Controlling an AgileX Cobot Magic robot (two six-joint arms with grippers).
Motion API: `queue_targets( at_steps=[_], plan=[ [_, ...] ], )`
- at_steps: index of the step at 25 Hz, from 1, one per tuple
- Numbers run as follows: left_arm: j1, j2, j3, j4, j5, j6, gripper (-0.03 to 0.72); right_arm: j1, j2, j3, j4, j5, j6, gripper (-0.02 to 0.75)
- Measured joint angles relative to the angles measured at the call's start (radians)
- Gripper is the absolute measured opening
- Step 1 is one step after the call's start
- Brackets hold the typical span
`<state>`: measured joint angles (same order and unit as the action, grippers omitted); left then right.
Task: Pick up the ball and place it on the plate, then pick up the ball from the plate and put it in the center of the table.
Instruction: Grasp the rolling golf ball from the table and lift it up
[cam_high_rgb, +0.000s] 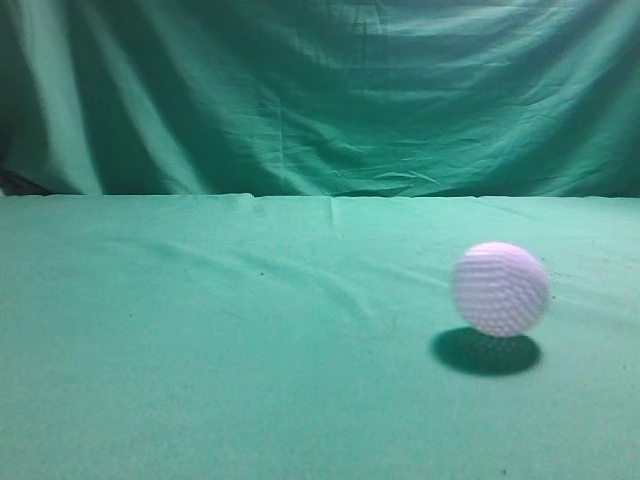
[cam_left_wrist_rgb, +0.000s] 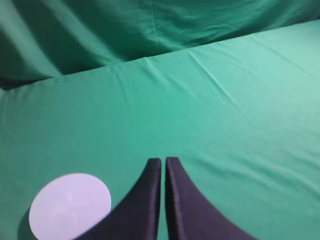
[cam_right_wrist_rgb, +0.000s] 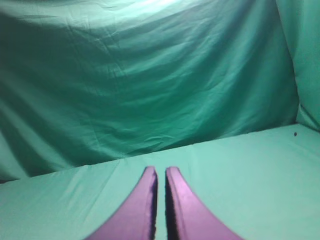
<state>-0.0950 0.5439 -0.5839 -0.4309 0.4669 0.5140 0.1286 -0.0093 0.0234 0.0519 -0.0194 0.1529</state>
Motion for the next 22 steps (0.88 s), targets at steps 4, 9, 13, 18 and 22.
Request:
queue_targets(
  at_steps=[4,9,13,18,22],
  plan=[
    [0.0,-0.088,0.101,0.0,-0.002,0.004,0.0,0.0,0.034,-0.131,-0.007,0.074,-0.064,0.049],
    [0.0,-0.112,0.159,0.0,-0.032,0.004,0.0,0.0,0.193,-0.37,0.019,0.287,-0.079,0.049],
    [0.0,-0.112,0.167,-0.002,-0.049,0.004,0.0,0.0,0.287,-0.457,0.027,0.372,-0.081,0.049],
    [0.0,-0.112,0.167,-0.004,-0.052,0.004,0.0,0.0,0.421,-0.542,0.028,0.554,-0.206,0.049],
    [0.0,-0.112,0.167,-0.005,-0.053,0.004,0.0,0.003,0.598,-0.649,0.029,0.799,-0.344,0.049]
  ],
)
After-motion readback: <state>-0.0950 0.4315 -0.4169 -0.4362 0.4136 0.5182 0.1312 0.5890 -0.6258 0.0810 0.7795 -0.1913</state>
